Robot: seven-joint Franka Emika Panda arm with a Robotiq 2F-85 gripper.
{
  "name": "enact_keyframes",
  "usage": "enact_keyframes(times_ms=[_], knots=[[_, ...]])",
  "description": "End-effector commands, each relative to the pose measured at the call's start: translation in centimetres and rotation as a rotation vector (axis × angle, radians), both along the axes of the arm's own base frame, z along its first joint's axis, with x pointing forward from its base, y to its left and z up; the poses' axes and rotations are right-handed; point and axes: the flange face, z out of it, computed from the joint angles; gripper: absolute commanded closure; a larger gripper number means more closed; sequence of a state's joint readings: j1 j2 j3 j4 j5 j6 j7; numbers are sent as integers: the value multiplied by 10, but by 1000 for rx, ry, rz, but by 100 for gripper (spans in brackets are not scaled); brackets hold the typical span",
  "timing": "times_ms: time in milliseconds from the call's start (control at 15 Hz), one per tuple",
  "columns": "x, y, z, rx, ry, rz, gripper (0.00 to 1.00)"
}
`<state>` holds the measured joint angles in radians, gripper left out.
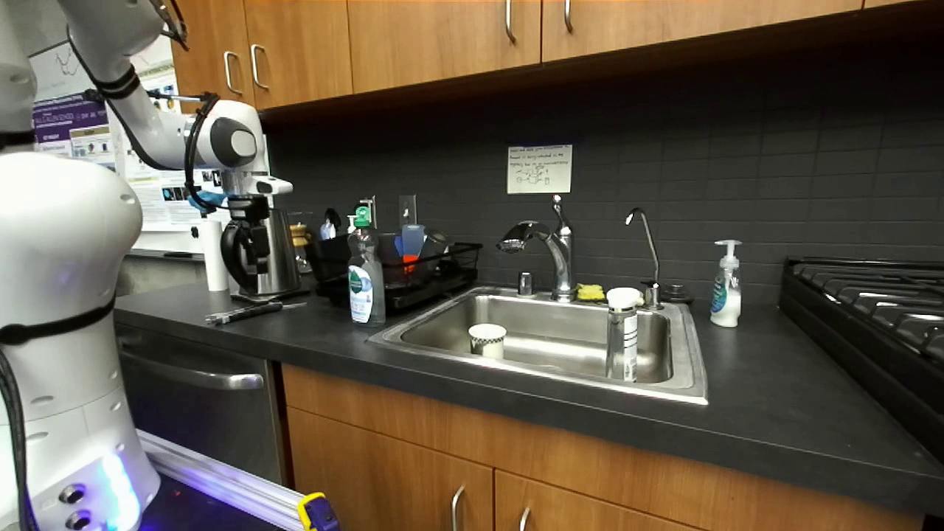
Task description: Put the knife on the dish rack
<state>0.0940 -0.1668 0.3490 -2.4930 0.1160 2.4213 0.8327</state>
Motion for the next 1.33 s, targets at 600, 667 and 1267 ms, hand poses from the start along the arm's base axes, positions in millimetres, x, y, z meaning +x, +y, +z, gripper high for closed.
enact_keyframes(times_ms=[600,667,1267], knots=[[45,-5,-34,30,12,-104,0],[46,-4,-36,27,6,-102,0],[62,2,-54,-24,-42,-80,0]])
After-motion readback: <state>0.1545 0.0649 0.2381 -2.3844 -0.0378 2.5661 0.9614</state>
